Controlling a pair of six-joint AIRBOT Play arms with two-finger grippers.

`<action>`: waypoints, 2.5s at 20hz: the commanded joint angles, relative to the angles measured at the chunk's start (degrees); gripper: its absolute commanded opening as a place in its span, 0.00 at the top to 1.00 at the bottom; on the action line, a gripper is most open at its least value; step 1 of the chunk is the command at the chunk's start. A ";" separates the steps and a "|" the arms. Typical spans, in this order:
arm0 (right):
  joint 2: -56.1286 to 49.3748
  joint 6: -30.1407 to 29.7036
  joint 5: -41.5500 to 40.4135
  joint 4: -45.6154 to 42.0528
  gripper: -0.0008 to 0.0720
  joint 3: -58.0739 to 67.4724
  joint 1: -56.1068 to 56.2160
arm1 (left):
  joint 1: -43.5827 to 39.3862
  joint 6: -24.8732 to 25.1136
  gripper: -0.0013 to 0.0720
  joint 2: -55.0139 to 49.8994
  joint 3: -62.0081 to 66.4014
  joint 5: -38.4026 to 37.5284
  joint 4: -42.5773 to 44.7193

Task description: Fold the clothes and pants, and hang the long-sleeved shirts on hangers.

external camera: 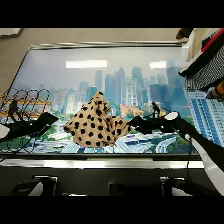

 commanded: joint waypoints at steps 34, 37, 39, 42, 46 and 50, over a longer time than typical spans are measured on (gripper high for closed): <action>36.83 24.37 18.75 -54.29 0.96 72.67 3.58 | -4.04 -5.46 0.96 -2.45 66.88 -13.99 8.46; 39.23 28.85 20.09 -54.34 0.96 72.67 3.58 | -4.04 -7.02 0.96 -1.73 66.82 -20.13 6.64; 37.11 30.34 20.33 -54.36 0.96 72.65 3.58 | -4.07 -6.91 0.96 -3.15 65.20 -20.76 1.40; 28.48 30.67 21.29 -54.38 0.96 72.61 3.58 | -5.90 -6.88 0.96 -7.32 59.10 -20.72 -3.26; 9.73 29.40 20.37 -57.66 0.96 72.61 3.58 | -12.35 -4.44 0.96 -17.05 48.83 -16.46 -3.02; -10.45 32.28 8.76 -56.24 0.96 72.61 3.74 | -15.63 -3.80 0.96 -30.38 43.39 -7.82 -3.08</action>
